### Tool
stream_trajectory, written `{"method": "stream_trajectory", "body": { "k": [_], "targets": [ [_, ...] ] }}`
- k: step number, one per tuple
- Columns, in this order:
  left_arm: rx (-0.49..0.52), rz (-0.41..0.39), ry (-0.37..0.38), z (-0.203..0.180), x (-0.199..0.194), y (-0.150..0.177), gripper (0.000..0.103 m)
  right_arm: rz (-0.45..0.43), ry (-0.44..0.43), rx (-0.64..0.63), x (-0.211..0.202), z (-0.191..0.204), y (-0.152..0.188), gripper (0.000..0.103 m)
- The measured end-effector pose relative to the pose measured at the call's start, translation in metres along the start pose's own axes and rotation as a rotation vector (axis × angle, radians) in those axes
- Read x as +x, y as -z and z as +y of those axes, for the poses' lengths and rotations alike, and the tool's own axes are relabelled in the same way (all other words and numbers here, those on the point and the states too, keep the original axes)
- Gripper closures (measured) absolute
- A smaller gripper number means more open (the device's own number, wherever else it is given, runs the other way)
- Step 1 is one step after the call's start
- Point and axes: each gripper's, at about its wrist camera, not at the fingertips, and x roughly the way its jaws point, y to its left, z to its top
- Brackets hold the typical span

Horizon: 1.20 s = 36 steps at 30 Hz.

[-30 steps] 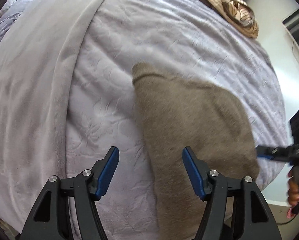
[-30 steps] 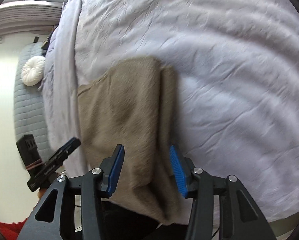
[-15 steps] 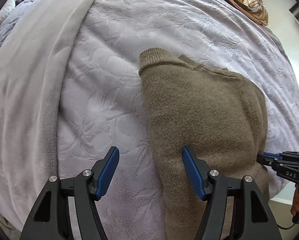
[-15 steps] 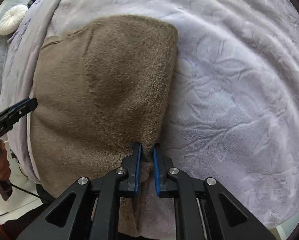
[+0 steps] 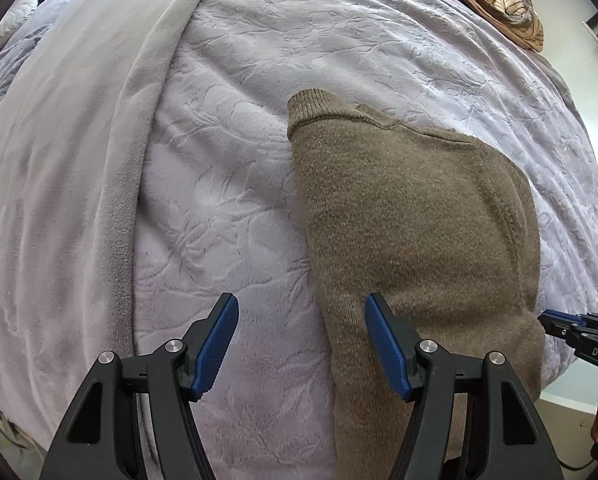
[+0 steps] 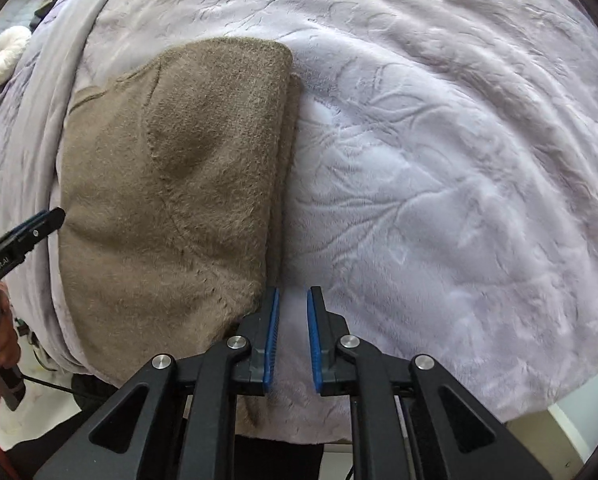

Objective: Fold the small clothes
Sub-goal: 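Pinch and tuck the sweater edge under with the right gripper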

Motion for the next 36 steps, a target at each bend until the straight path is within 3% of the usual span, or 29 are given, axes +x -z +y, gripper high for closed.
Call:
{"method": "stream_trajectory", "body": {
  "k": [9,22,25,30,36],
  "targets": [
    [-0.005,0.010,-0.007,-0.001,-0.004,0.002,0.036,-0.095,-0.045,-0.033,-0.026,0.027,0.005,0.089],
    [0.001,0.015,-0.018,-0.004,0.003,0.005,0.036,-0.021,0.069,-0.134,0.030,0.050,-0.012,0.090],
    [-0.019,0.019,-0.032,-0.001,0.008,0.006,0.028,-0.023,0.086,-0.146,0.033,0.056,-0.012,0.089],
    [-0.045,0.030,-0.002,0.005,0.007,0.007,0.028,-0.032,0.068,-0.143,0.031,0.054,-0.008,0.088],
    [-0.051,0.030,-0.018,0.004,0.006,0.008,0.028,-0.027,0.067,-0.122,0.021,0.048,-0.011,0.086]
  ]
}}
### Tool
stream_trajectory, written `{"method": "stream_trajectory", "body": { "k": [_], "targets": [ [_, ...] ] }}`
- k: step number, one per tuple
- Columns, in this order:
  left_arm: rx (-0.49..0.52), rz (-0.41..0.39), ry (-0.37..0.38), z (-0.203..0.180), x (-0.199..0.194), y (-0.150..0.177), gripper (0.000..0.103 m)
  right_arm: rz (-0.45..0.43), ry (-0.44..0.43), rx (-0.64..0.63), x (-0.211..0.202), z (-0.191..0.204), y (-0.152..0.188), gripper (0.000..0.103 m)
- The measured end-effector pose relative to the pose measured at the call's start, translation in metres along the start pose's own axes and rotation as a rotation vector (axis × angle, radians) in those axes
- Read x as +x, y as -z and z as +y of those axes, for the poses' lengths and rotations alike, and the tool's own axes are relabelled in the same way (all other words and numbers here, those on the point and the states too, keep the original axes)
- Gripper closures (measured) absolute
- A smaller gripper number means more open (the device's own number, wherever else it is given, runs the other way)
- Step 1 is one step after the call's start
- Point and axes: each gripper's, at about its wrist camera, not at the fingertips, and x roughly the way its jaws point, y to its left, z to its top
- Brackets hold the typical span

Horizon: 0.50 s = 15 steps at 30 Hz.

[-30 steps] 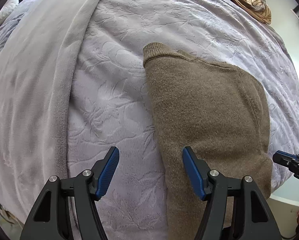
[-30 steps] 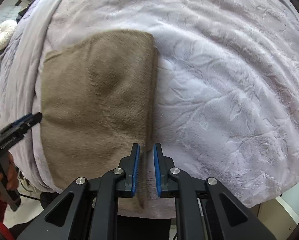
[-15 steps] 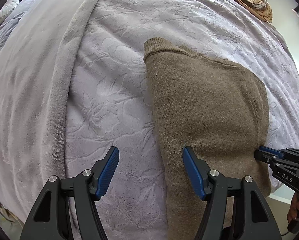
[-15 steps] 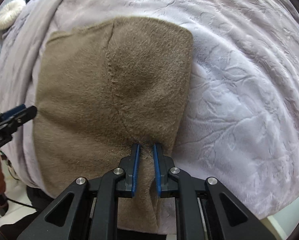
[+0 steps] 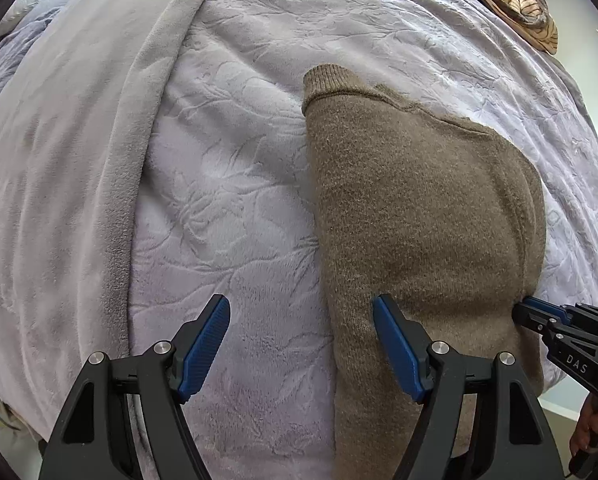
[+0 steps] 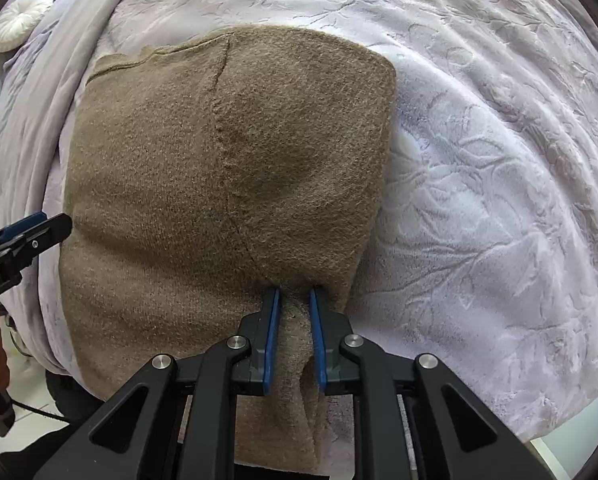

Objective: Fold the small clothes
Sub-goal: 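Pinch and tuck the sweater edge under with the right gripper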

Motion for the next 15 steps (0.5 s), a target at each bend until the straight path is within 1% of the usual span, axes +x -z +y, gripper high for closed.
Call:
{"method": "stream_trajectory", "body": {
  "k": [2,8,15],
  "targets": [
    [0.001,-0.002,-0.001,-0.001,-0.001,0.001,0.028,0.001,-0.011,0.014,-0.005,-0.003,-0.003,0.086],
    [-0.003,0.010,0.006,-0.001,-0.005,0.005,0.028,0.005,-0.064,0.107,-0.019,-0.021,-0.002,0.085],
    [0.017,0.029,-0.008,-0.005,-0.015,0.012,0.028,-0.005,-0.068,0.129,-0.035,-0.023,0.003,0.083]
  ]
}}
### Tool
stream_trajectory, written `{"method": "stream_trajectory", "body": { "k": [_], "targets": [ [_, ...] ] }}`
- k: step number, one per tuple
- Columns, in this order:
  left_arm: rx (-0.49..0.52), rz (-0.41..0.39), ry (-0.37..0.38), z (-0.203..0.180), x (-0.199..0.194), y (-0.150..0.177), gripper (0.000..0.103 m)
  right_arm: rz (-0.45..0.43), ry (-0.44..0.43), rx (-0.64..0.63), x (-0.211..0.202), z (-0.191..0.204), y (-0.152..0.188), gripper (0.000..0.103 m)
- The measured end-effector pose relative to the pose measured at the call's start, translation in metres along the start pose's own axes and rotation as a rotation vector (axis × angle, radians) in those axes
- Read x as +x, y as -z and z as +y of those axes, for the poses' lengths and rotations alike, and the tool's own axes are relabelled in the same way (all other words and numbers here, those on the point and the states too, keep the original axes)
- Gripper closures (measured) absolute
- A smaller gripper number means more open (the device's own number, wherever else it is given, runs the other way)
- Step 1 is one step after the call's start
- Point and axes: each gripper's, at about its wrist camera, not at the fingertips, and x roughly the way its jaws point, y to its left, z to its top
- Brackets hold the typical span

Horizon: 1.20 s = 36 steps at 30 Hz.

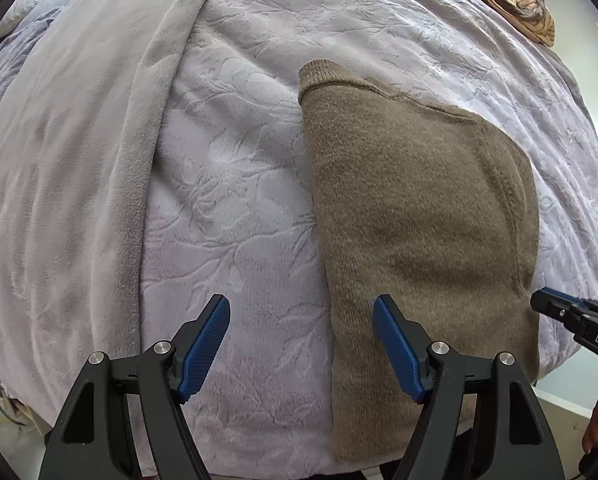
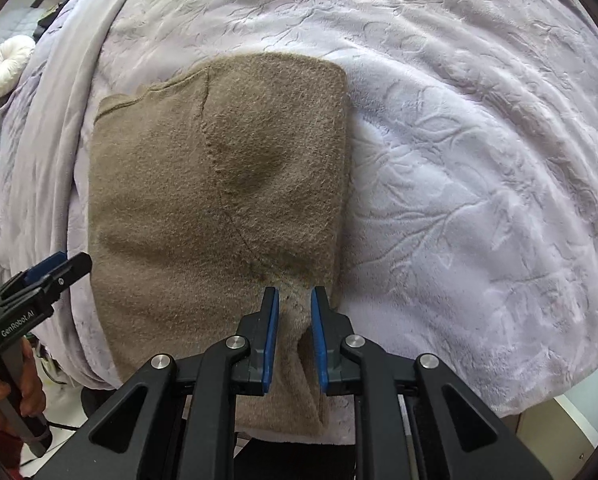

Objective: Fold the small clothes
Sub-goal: 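Pinch and tuck the sweater edge under with the right gripper, then open the right gripper and pull both tools back from the sweater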

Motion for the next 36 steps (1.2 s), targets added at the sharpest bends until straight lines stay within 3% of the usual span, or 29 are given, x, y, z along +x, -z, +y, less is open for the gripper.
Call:
{"method": "stream_trajectory", "body": {
  "k": [2,5,7,10,12,15,21,27,36],
  "targets": [
    [0.007,0.000,0.000,-0.002,-0.004,0.003,0.028,-0.008,0.003,-0.003,-0.004,0.005,0.004,0.078],
    [0.021,-0.007,-0.009,-0.008,-0.014,0.004,0.028,-0.029,0.013,-0.018,-0.016,0.014,0.005,0.056],
    [0.025,-0.008,-0.011,-0.010,-0.020,0.004,0.025,-0.042,0.016,-0.030,-0.023,0.021,0.003,0.055],
    [0.026,-0.023,0.007,-0.015,-0.030,0.002,0.015,-0.055,0.033,-0.050,-0.032,0.031,0.001,0.050],
    [0.035,-0.044,0.002,-0.018,-0.038,0.000,0.001,-0.069,0.038,-0.060,-0.039,0.036,-0.002,0.033],
    [0.047,-0.071,0.006,-0.024,-0.048,-0.003,0.001,-0.087,0.050,-0.066,-0.047,0.043,-0.005,0.026],
    [0.045,-0.076,-0.019,-0.028,-0.057,-0.008,0.001,-0.113,0.067,-0.052,-0.055,0.046,-0.009,0.015],
    [-0.007,-0.096,-0.069,-0.026,-0.065,-0.008,0.001,-0.101,0.108,-0.032,-0.056,0.045,-0.009,0.015],
    [-0.072,-0.061,-0.102,-0.015,-0.061,-0.012,0.001,-0.097,0.132,-0.031,-0.056,0.047,-0.012,0.015]
  ]
}}
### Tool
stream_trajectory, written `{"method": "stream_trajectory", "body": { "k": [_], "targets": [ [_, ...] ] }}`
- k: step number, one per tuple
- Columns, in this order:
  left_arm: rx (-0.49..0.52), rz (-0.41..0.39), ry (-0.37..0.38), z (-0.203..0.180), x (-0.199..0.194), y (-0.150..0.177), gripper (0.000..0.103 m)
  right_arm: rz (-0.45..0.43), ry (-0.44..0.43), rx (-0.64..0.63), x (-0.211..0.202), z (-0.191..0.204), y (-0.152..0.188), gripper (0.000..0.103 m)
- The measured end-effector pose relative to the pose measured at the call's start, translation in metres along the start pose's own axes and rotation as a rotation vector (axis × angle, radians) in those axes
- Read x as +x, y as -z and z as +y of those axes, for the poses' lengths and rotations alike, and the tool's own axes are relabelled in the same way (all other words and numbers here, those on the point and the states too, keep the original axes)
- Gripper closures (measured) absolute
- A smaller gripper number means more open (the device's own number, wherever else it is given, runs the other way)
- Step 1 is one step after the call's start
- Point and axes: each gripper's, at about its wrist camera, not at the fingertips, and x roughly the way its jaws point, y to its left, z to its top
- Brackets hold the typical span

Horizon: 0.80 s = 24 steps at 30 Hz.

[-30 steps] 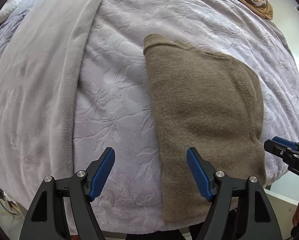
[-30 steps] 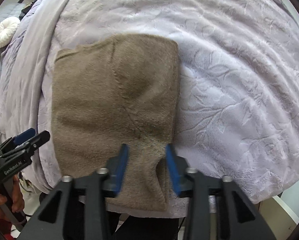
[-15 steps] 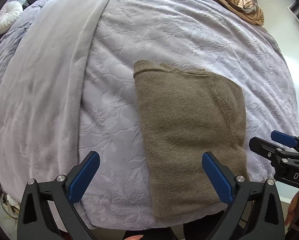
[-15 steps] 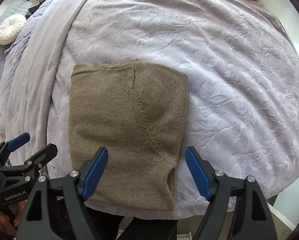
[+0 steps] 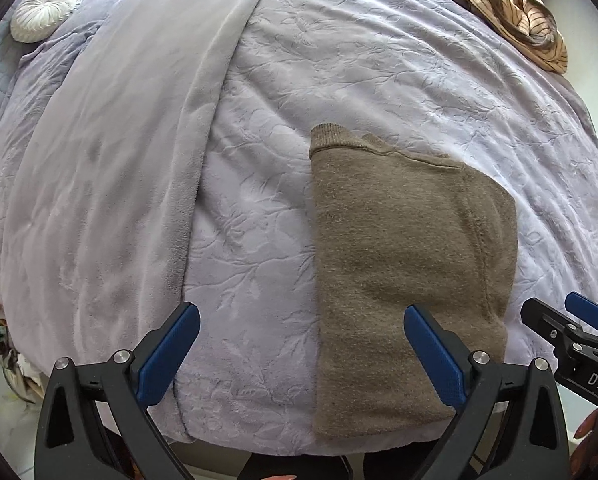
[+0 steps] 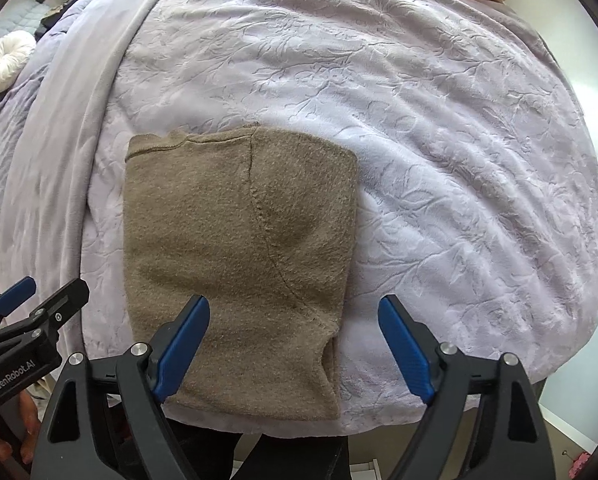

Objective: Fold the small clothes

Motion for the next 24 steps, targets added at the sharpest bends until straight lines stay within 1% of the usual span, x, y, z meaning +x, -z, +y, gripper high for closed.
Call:
{"method": "stream_trajectory", "body": {
  "k": [10,17,24],
  "targets": [
    [0.027,0.005,-0.004,-0.006,0.000,-0.002,0.001,0.015,0.012,0.004,0.005,0.000,-0.001,0.015],
    [0.024,0.024,-0.004,-0.009,0.005,-0.001,0.001,0.022,0.015,0.010,0.007,-0.001,-0.002,0.015],
    [0.034,0.027,-0.015,-0.011,0.006,0.000,0.001,0.023,0.016,0.012,0.008,-0.003,-0.001,0.015]
  ]
}}
